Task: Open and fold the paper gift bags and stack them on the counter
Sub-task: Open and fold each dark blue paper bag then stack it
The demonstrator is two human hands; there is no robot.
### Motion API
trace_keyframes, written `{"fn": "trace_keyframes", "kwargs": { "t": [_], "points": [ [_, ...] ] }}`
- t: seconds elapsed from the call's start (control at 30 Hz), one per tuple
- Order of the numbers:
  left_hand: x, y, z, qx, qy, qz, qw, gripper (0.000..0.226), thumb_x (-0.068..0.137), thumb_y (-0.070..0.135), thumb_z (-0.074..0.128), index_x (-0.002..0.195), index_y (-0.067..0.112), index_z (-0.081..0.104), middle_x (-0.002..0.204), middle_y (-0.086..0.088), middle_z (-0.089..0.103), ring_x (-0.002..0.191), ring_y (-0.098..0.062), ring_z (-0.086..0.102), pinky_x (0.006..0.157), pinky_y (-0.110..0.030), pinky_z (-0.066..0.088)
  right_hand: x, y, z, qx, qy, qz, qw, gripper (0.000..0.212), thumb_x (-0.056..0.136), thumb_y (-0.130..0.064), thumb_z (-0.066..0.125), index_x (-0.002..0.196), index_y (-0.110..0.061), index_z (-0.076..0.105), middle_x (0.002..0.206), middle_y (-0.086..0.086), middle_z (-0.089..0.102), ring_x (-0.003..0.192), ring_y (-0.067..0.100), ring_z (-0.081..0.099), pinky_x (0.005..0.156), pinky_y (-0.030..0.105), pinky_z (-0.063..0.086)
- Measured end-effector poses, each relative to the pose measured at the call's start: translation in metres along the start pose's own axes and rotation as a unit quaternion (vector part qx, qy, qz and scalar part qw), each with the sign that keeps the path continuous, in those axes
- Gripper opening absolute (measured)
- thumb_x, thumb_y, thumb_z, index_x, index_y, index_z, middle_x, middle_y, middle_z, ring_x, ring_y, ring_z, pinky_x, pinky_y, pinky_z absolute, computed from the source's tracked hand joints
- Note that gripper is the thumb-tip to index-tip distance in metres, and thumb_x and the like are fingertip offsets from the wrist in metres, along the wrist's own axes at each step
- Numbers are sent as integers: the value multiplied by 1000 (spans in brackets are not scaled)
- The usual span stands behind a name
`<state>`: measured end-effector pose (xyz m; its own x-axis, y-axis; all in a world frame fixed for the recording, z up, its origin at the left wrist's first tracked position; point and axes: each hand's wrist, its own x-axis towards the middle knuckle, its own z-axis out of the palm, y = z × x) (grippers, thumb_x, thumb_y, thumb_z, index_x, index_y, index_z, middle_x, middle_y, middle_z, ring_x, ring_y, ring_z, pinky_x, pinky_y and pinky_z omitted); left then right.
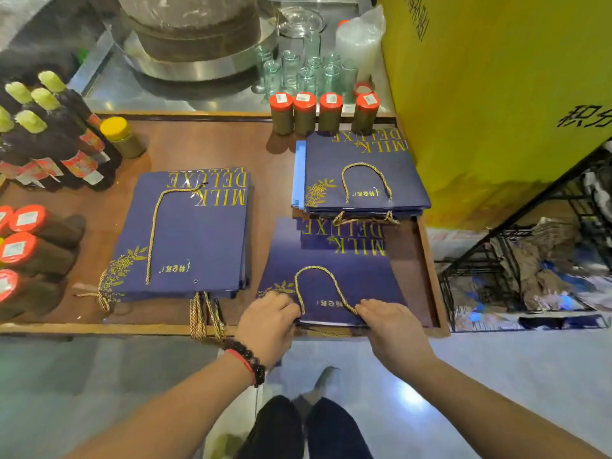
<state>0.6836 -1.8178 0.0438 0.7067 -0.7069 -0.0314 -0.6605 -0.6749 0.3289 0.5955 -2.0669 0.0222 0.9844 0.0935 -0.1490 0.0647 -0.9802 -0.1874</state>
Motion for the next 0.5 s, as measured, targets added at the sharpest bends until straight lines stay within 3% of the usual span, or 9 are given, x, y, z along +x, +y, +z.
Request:
{"fn": "trace_keyframes", "kwargs": {
  "t": [0.1, 0.2, 0.33, 0.43, 0.5],
  "points": [
    [-6, -11, 36, 23, -41, -25, 999, 26, 57, 12, 74, 80, 19, 64, 77, 1, 58, 72, -26, 58, 55, -34, 48, -1, -12, 39, 12, -6, 42, 999, 45, 66, -10, 75, 110, -18, 68, 113, 3, 67, 101, 27, 66, 80, 39, 53],
    [-17, -19, 73, 29, -89, -62, 994, 33, 52, 7, 72, 82, 18, 62, 80, -1, 56, 75, -28, 56, 58, -36, 47, -6, -26, 73, 10, -17, 76, 997, 43, 70, -9, 69, 112, -19, 65, 116, 2, 62, 107, 27, 62, 87, 39, 47],
    [-26, -16, 95, -13, -95, -92, 991, 45, 51, 3, 68, 94, 14, 63, 92, -3, 56, 85, -29, 55, 70, -39, 49, -14, -42, 101, -4, -71, 148, 986, 63, 63, -18, 85, 122, -11, 65, 132, 9, 60, 120, 29, 58, 97, 47, 48],
    [-41, -4, 101, -50, -112, -83, 989, 63, 60, 9, 62, 122, 7, 57, 124, -10, 54, 114, -32, 50, 96, -45, 46, -14, -65, 101, -4, -36, 139, 990, 76, 69, -18, 69, 140, -5, 47, 144, 14, 49, 133, 32, 47, 108, 52, 36],
    [-46, 5, 105, -33, -158, -83, 983, 81, 71, 17, 60, 147, 8, 33, 153, -15, 29, 142, -35, 25, 115, -46, 24, -10, -86, 103, 6, -32, 86, 996, 76, 69, -20, 54, 143, -8, 41, 149, 12, 44, 137, 29, 42, 112, 49, 25]
  ]
}}
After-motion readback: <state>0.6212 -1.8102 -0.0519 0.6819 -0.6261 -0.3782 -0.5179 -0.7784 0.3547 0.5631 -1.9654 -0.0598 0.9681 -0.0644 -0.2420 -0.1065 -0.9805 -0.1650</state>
